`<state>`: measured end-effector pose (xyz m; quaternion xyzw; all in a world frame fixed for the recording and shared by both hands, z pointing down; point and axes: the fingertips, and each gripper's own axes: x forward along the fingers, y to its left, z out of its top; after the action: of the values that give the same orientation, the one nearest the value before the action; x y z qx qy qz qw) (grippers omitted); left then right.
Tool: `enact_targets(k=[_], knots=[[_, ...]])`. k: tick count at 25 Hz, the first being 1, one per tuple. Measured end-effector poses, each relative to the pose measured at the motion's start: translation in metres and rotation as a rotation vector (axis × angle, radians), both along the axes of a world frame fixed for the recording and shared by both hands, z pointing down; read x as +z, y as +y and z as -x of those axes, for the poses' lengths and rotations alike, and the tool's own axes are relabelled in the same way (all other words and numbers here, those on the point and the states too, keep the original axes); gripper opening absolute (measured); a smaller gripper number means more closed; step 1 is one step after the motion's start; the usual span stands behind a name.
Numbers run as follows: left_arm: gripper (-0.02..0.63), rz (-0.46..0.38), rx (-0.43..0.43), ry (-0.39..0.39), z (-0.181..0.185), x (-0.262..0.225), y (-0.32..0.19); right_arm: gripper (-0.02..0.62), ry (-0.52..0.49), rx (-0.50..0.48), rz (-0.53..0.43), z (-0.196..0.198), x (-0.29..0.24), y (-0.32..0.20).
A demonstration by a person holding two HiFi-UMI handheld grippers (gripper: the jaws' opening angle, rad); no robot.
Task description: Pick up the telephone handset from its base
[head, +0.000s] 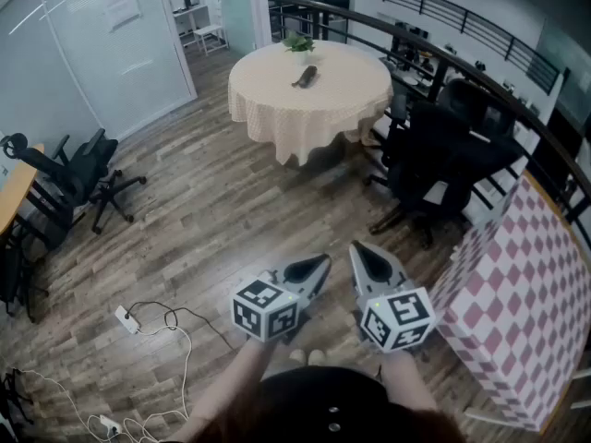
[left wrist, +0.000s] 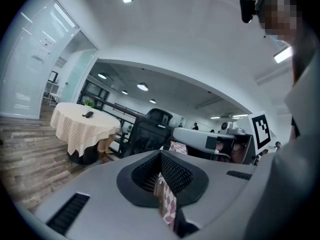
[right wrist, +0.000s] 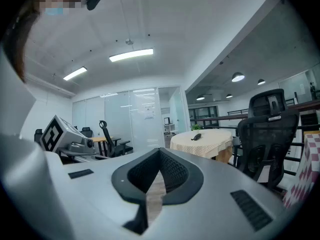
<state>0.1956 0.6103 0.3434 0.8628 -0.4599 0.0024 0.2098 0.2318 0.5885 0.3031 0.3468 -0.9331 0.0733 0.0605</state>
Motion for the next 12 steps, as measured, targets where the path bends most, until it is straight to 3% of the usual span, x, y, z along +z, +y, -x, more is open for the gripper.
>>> enact_targets(k=[12], knots=[[0.006, -0.022, -0.052, -0.006, 0.007, -0.001, -0.012, 0.009, 0.000, -0.011, 0.020, 0.004, 0.010, -0.011]])
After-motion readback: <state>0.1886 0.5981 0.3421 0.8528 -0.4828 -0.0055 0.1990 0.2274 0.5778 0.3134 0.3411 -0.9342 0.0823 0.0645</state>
